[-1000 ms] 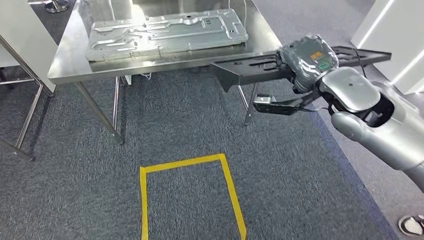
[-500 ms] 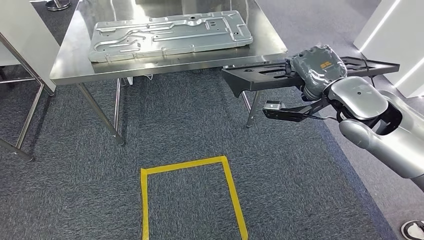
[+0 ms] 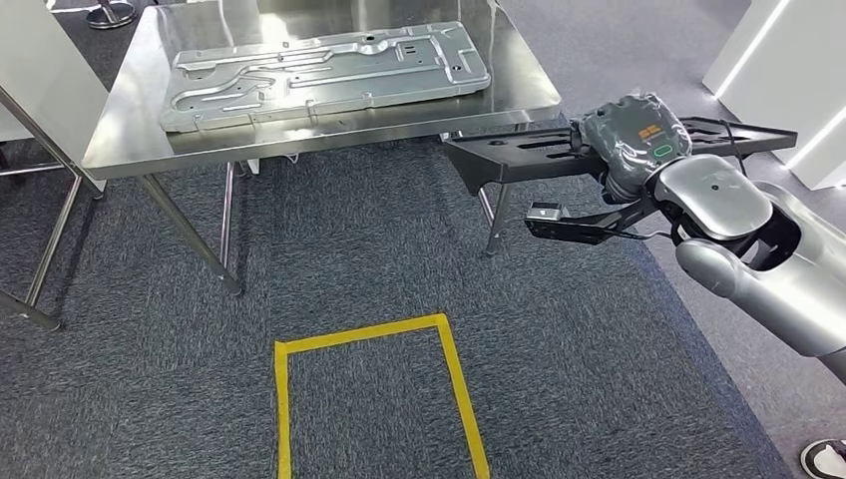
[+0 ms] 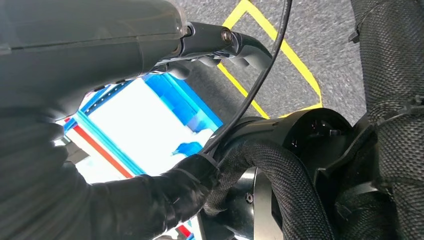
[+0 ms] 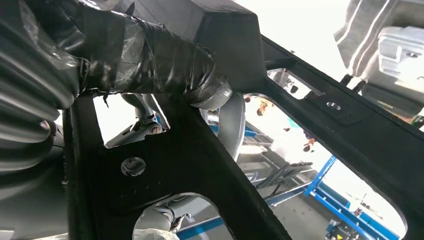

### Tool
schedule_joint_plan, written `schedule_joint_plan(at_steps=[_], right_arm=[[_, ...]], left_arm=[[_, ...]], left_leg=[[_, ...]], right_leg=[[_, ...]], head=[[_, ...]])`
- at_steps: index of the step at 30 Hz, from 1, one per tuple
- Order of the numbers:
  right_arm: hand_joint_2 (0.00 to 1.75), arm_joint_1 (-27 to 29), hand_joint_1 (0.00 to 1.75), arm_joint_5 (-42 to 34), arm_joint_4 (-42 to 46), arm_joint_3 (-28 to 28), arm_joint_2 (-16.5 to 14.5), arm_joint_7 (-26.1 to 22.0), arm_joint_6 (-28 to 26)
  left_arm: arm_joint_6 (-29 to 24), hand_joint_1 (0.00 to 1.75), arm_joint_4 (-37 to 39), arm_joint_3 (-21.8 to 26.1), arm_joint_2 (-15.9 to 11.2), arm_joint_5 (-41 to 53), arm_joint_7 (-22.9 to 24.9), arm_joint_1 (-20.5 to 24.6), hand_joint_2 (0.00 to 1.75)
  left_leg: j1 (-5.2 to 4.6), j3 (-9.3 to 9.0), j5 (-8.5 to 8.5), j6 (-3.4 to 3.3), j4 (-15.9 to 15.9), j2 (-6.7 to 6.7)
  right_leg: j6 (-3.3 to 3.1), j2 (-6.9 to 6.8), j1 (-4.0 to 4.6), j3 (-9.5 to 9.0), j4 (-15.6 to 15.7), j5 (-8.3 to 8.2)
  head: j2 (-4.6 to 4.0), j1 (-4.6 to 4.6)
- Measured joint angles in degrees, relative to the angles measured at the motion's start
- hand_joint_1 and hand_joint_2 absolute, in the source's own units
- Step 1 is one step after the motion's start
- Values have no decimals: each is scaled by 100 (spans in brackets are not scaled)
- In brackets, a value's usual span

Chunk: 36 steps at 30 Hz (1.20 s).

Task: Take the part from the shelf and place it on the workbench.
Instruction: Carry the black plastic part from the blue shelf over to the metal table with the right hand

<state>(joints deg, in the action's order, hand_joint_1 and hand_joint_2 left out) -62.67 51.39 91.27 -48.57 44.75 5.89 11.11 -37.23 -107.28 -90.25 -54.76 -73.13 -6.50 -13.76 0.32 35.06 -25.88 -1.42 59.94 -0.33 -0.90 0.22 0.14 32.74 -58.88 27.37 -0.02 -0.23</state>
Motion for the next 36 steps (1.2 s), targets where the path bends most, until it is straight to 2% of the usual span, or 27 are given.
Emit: schedule_joint_plan(at_steps=[3, 5, 6, 8, 9, 10, 11, 13, 14, 15, 16, 17, 20, 21, 22, 24, 25, 26, 27, 28, 29, 30, 31, 34, 36], right_arm=[[175, 4, 175, 2, 0, 1, 2, 0, -3], [175, 2, 175, 2, 0, 6, 6, 0, -8], [175, -2, 175, 2, 0, 12, 8, 0, -11], [175, 8, 175, 6, -3, 20, 5, 0, -14], [175, 22, 175, 13, -7, 21, -5, -1, -14], [175, 37, 175, 22, -12, 20, -25, 0, -14], [175, 48, 175, 38, -18, 20, -56, 2, -15], [175, 54, 175, 75, -25, 19, -134, 5, -18], [175, 52, 175, 95, -27, 18, -179, 8, -20], [175, 55, 175, 110, -27, 15, -223, 11, -20], [175, 59, 175, 121, -28, 10, -273, 15, -20], [175, 63, 175, 126, -28, 1, -317, 20, -19], [175, 71, 175, 131, -24, -17, -432, 27, -19], [175, 68, 175, 135, -22, -19, -466, 29, -19], [175, 67, 175, 140, -23, -23, -499, 31, -20], [175, 74, 175, 151, -26, -52, -554, 33, -20], [175, 83, 175, 153, -28, -74, -575, 32, -19], [175, 90, 175, 155, -28, -95, -592, 30, -17], [175, 94, 175, 156, -28, -109, -607, 28, -16], [175, 93, 175, 156, -28, -116, -619, 28, -13], [175, 84, 175, 156, -30, -120, -629, 28, -9], [175, 71, 175, 155, -33, -122, -636, 28, 2], [175, 58, 175, 151, -37, -124, -641, 28, 14], [175, 47, 175, 120, -43, -127, -650, 25, 37], [175, 27, 175, 108, -43, -126, -653, 22, 39]], left_arm=[[-6, 0, -37, -3, -9, -2, -3, -4, 175], [-16, 0, -57, -2, -10, -5, -7, -4, 175], [-20, 0, -66, -2, -10, -7, -11, -4, 175], [-13, 0, -73, -1, -10, 2, -17, 0, 175], [2, 0, -73, -1, -10, 15, -12, 2, 175], [21, 0, -73, 0, -10, 32, -2, 4, 175], [47, 0, -72, 0, -10, 50, 12, 7, 175], [96, 0, -70, 1, -10, 84, 44, 14, 175], [117, 0, -66, 1, -11, 100, 57, 19, 175], [141, 0, -62, 2, -15, 116, 67, 24, 175], [167, 0, -57, 2, -19, 131, 75, 30, 175], [189, 0, -53, 2, -23, 140, 80, 36, 175], [249, 0, -41, 3, -47, 157, 94, 56, 175], [265, 0, -37, 3, -57, 158, 98, 62, 175], [278, 0, -31, 4, -62, 158, 101, 65, 175], [301, 0, -15, 4, -67, 158, 104, 71, 175], [312, 0, -6, 4, -67, 157, 104, 74, 175], [323, 0, 3, 4, -68, 155, 104, 75, 175], [334, 0, 13, 3, -69, 154, 104, 76, 175], [343, 0, 23, 3, -70, 149, 103, 76, 175], [352, 0, 35, 2, -72, 142, 103, 78, 175], [366, 0, 46, 1, -74, 134, 99, 79, 175], [384, 0, 56, -1, -74, 126, 95, 82, 175], [432, 0, 90, -1, -74, 118, 77, 92, 175], [444, 0, 109, 0, -74, 118, 71, 97, 175]], left_leg=[[-9, -52, -13, -42, -111, 2], [19, -98, 14, -91, -191, 7], [34, -123, 24, -116, -226, 11], [33, -137, 14, -141, -234, 11], [33, -140, 4, -145, -230, 10], [34, -147, -10, -142, -223, 10], [38, -161, -30, -133, -210, 9], [45, -201, -90, -94, -174, 8], [39, -211, -122, -65, -147, 6], [33, -210, -145, -32, -132, 3], [25, -205, -160, -1, -124, 1], [19, -201, -166, 29, -127, 0], [32, -194, -256, 120, -25, 8], [38, -116, -357, 143, 171, 9], [44, 39, -499, 157, 494, 9], [46, 470, -772, 170, 1255, 10], [46, 636, -796, 169, 1491, 10], [45, 697, -694, 159, 1503, 10], [43, 642, -481, 139, 1285, 10], [40, 503, -213, 112, 902, 10], [27, 343, -21, 81, 528, 8], [13, 209, 88, 51, 222, 6], [-3, 133, 111, 27, 46, 3], [-4, 30, 39, -43, -96, -3], [16, -104, 6, -108, -172, -6]], right_leg=[[83, 4, -6, 8, 11, 16], [145, -1, -15, 65, -128, 119], [176, -3, -23, 172, -352, 244], [230, -5, -59, 558, -1084, 557], [253, -7, -78, 749, -1403, 645], [271, -9, -98, 865, -1557, 628], [284, -13, -118, 865, -1478, 492], [298, -25, -152, 585, -804, 62], [295, -27, -148, 421, -450, -81], [277, -28, -137, 304, -210, -149], [252, -25, -121, 249, -97, -144], [217, -20, -100, 239, -77, -122], [87, -19, -120, 173, -26, -98], [45, -24, -129, 133, -6, -85], [9, -30, -124, 98, 3, -67], [-33, -29, -99, 49, 1, -21], [-43, -26, -85, 18, -1, 7], [-43, -22, -73, -22, -3, 40], [-37, -19, -64, -75, -4, 79], [-27, -18, -58, -132, -4, 123], [-9, -18, -47, -176, -4, 166], [14, -15, -39, -201, -6, 201], [41, -13, -34, -212, 2, 222], [126, -11, -34, -231, -35, 213], [170, -17, -45, -124, -312, 276]], head=[[0, -1], [0, 1], [0, 2], [0, 2], [0, 2], [0, 2], [0, 3], [0, 3], [0, 3], [0, 1], [0, 1], [0, -1], [0, -3], [0, -4], [0, -6], [0, -8], [0, -8], [0, -8], [0, -8], [0, -8], [0, -7], [0, -6], [0, -5], [0, -5], [0, -4]])
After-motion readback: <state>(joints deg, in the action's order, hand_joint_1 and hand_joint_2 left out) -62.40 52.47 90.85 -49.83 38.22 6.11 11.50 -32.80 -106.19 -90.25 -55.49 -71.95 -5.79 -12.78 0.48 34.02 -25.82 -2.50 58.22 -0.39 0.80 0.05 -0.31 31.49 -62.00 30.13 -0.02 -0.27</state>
